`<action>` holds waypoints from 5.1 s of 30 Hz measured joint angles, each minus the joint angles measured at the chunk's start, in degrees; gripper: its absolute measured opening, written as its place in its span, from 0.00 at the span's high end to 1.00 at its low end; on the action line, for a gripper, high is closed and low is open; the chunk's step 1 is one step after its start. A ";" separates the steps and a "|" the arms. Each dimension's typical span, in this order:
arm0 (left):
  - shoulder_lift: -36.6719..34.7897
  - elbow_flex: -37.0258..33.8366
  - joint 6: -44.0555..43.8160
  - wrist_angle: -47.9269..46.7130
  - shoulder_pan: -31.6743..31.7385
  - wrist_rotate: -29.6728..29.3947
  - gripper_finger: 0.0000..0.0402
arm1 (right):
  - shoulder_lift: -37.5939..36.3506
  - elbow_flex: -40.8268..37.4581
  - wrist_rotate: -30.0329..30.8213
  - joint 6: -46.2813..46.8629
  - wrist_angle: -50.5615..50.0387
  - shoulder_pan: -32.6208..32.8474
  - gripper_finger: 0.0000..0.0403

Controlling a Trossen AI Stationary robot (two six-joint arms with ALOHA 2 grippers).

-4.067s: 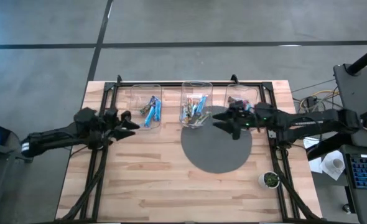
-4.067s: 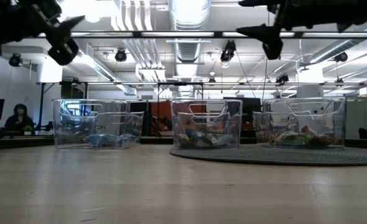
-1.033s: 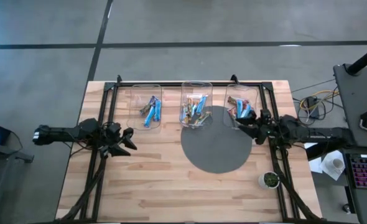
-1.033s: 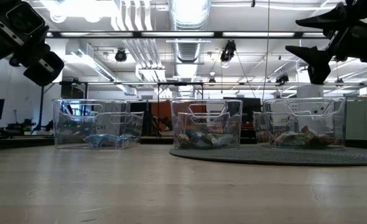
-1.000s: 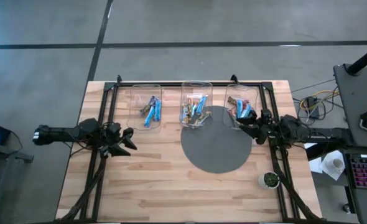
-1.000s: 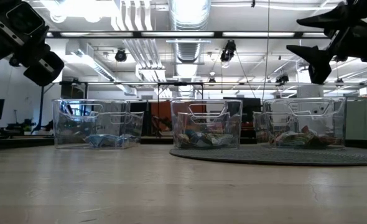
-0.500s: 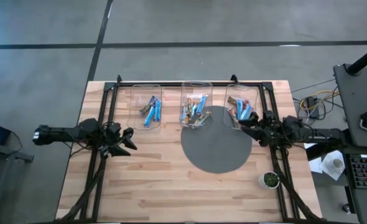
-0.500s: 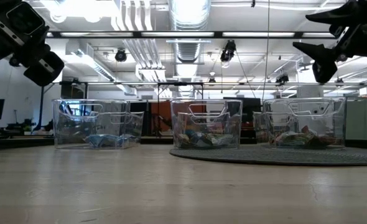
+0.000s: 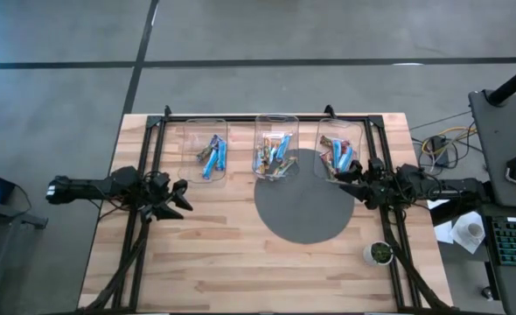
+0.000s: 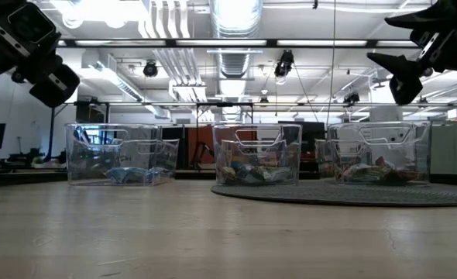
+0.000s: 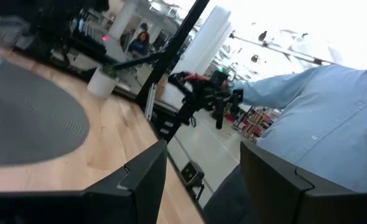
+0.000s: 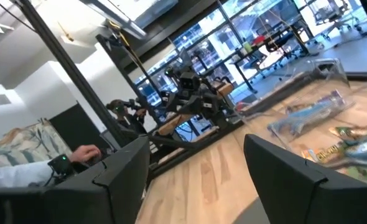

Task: Pick and place Granola Bars by type
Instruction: Return to Home Position

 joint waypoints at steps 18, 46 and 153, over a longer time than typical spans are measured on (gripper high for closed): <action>-0.05 0.00 0.00 -2.36 0.37 -1.05 0.54 | -0.10 0.00 0.09 0.00 -1.16 0.00 0.39; -0.03 0.00 0.00 -2.73 0.00 -1.16 0.54 | 1.25 -0.02 0.07 0.01 -1.16 0.00 0.37; 0.06 0.24 40.70 -3.25 1.25 -32.39 0.54 | 0.06 -0.02 -6.99 -26.50 -1.78 4.09 0.39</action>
